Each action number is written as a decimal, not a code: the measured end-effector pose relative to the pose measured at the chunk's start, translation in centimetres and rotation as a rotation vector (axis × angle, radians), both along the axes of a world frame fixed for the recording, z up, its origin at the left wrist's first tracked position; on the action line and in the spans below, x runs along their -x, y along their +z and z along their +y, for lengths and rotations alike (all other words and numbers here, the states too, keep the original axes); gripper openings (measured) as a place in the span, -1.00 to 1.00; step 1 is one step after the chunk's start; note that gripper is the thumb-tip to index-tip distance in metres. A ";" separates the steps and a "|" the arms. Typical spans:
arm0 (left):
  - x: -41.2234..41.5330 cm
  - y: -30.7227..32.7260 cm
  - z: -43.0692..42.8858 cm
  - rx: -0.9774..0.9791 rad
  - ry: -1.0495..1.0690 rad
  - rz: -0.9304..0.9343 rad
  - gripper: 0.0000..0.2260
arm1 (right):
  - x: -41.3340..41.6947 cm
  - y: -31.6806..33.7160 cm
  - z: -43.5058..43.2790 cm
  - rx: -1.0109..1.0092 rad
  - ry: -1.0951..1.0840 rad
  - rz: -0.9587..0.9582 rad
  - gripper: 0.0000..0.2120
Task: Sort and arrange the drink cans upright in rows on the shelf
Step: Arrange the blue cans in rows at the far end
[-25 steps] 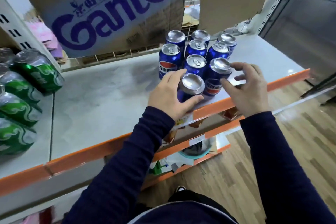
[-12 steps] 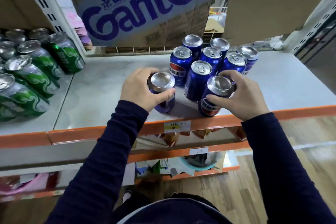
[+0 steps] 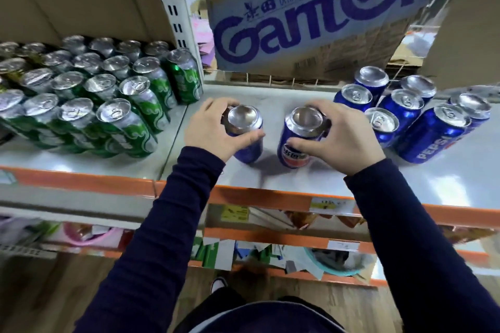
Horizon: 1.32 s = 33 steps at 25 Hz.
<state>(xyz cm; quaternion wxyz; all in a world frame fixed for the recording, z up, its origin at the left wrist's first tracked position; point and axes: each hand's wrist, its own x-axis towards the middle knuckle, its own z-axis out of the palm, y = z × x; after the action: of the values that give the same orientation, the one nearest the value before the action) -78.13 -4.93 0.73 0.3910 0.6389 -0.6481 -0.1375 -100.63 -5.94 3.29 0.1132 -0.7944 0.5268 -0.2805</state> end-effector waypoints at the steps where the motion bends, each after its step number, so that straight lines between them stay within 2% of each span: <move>1: -0.4 -0.1 0.0 -0.009 0.004 0.026 -0.39 | -1.2 -0.1 -0.8 -0.005 -0.027 -0.013 -0.36; 3: -0.7 -0.9 0.1 -0.026 -0.029 0.083 -0.40 | -2.8 -0.6 -2.3 -0.041 -0.070 0.011 -0.34; 5: -0.7 -2.3 0.0 -0.074 -0.113 0.153 -0.30 | -3.6 -1.0 -3.1 -0.071 -0.067 0.029 -0.34; 8: -1.1 -4.4 -0.2 -0.239 -0.164 0.239 -0.18 | -4.0 -1.0 -3.4 -0.083 -0.086 -0.041 -0.40; 10: -1.2 -5.6 -0.2 -0.290 -0.159 0.245 -0.31 | -3.9 -0.9 -3.5 -0.091 -0.110 -0.052 -0.41; 13: -1.3 -5.7 -0.2 -0.251 -0.193 0.277 -0.42 | -3.4 -0.7 -3.6 -0.104 -0.123 -0.041 -0.43; 18: -4.4 -3.8 -1.1 -0.045 -0.153 -0.026 -0.40 | -3.4 -1.1 -3.4 -0.133 -0.118 -0.069 -0.41; 24: -7.4 1.5 -2.8 -0.007 -0.315 -0.175 -0.36 | -3.9 -0.9 -3.6 -0.205 -0.142 -0.064 -0.36; 27: -7.5 2.5 -4.2 -0.129 -0.453 -0.144 -0.24 | -4.1 -0.9 -3.3 -0.227 -0.156 -0.095 -0.40; 30: -6.5 2.0 -4.9 -0.174 -0.576 -0.159 -0.32 | -4.3 -0.4 -3.3 -0.310 -0.136 -0.153 -0.51; 33: -5.6 0.8 -4.6 -0.146 -0.503 -0.101 -0.41 | -4.6 -0.8 -3.4 -0.334 -0.175 -0.320 -0.56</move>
<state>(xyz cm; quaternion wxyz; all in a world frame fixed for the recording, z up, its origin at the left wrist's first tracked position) -72.49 -9.56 1.52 0.2646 0.4905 -0.7934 -0.2448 -96.00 -9.32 2.52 0.2999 -0.6616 0.6080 -0.3204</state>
